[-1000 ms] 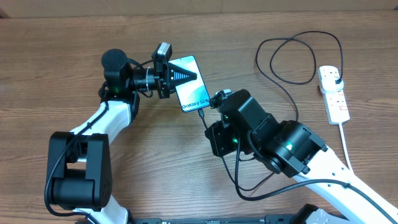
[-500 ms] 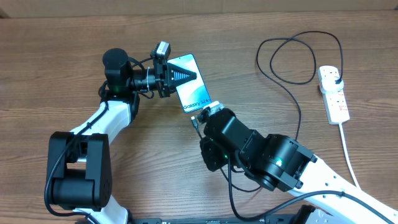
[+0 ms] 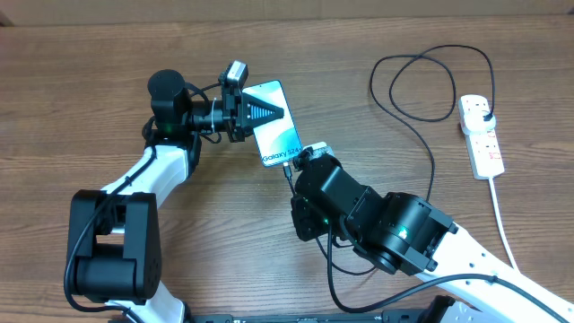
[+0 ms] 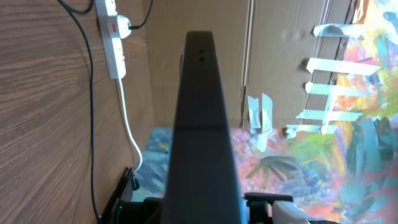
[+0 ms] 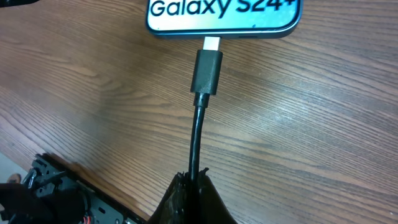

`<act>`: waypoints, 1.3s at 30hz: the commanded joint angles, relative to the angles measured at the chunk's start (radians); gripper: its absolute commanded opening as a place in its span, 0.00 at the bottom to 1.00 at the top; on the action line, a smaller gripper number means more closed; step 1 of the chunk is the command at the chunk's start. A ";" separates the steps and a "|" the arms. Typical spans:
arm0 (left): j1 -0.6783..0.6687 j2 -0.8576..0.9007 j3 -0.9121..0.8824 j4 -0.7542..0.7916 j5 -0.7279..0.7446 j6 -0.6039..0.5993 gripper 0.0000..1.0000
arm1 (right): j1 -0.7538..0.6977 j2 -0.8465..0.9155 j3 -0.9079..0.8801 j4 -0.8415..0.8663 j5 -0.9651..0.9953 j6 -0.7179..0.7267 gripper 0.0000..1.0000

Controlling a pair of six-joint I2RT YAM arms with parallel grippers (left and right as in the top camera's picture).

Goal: Plug charger to phone and switch on socket
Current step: 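Press the plug fully into the port, rotating the right gripper under the phone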

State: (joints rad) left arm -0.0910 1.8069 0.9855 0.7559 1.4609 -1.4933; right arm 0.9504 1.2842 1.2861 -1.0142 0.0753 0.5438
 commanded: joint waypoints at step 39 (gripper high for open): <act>-0.015 0.000 0.025 0.012 0.034 -0.032 0.04 | -0.004 -0.005 0.002 0.053 -0.009 0.006 0.04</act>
State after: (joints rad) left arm -0.0921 1.8069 0.9855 0.7567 1.4666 -1.5448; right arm 0.9504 1.2842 1.2861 -0.9745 0.0593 0.5472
